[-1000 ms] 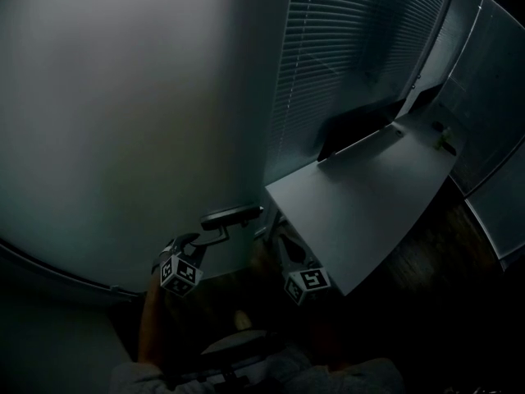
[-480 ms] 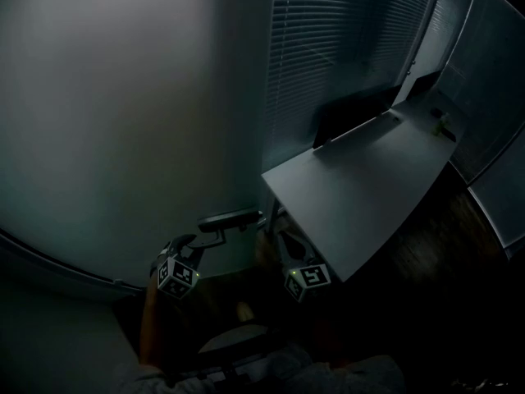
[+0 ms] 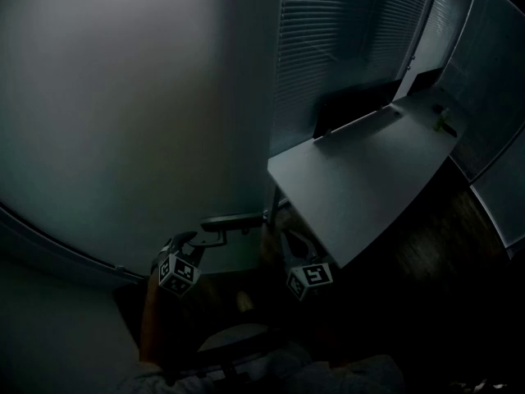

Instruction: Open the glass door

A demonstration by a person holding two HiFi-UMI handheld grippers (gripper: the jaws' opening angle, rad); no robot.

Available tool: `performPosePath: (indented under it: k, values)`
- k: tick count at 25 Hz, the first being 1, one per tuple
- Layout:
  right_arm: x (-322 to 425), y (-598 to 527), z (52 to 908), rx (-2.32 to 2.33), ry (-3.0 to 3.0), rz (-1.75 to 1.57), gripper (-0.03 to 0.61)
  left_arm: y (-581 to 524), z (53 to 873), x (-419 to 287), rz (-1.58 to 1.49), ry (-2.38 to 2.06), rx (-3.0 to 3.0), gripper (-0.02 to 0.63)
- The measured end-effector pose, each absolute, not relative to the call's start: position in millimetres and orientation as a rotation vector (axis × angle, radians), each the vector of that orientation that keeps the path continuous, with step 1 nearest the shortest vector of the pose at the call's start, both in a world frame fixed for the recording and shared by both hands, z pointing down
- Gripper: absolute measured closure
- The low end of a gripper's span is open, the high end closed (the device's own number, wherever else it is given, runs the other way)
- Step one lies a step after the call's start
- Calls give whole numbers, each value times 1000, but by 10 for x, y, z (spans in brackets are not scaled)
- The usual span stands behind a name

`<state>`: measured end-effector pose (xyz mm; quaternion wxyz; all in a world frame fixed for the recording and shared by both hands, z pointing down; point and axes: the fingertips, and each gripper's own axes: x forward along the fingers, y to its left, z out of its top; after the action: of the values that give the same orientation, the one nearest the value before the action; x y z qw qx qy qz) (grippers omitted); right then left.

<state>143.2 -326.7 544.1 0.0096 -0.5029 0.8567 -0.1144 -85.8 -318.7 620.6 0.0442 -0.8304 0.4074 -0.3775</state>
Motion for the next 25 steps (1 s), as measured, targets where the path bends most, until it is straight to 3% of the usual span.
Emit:
performPosePath:
  k: [25]
  values:
    - [1441, -1737, 5511, -1519, 2733, -318, 577, -1928, 6403, -903, -1114, 1343, -2463, 459]
